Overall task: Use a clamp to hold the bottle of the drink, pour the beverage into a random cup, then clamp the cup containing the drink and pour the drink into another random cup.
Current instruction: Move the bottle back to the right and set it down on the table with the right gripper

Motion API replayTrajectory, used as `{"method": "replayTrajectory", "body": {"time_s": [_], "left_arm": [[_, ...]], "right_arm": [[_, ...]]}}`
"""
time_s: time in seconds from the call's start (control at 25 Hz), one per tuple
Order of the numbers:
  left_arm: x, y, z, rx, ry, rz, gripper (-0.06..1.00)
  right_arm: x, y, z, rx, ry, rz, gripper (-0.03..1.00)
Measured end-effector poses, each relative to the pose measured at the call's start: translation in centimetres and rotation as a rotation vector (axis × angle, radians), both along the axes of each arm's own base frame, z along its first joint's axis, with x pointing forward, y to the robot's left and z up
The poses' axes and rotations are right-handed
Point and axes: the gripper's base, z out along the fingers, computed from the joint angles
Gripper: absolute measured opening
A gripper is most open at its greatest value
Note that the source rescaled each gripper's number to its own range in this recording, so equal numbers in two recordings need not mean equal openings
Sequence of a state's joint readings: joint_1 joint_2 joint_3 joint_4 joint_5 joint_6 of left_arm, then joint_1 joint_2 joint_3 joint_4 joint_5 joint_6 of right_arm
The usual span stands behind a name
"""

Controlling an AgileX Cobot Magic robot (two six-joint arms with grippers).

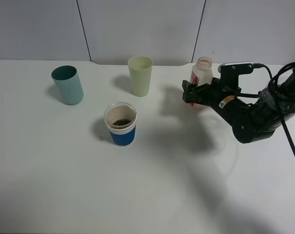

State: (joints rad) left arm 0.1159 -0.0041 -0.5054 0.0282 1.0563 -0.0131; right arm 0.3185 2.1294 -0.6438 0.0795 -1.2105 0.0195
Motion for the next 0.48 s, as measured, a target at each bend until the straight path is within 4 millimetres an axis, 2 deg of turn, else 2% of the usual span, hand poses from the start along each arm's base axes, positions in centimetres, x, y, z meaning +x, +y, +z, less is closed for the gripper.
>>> {"method": "replayTrajectory", "body": {"time_s": [0.16,0.48], "left_arm": [[0.0,0.0,0.0,0.0,0.0,0.0,1.0],[0.0,0.0,0.0,0.0,0.0,0.0,1.0]], "right_arm": [[0.1,-0.1,1.0,0.047,-0.018,-0.024,0.87],[-0.1,-0.3,2.6,0.049,-0.06,-0.029,0.89]]}}
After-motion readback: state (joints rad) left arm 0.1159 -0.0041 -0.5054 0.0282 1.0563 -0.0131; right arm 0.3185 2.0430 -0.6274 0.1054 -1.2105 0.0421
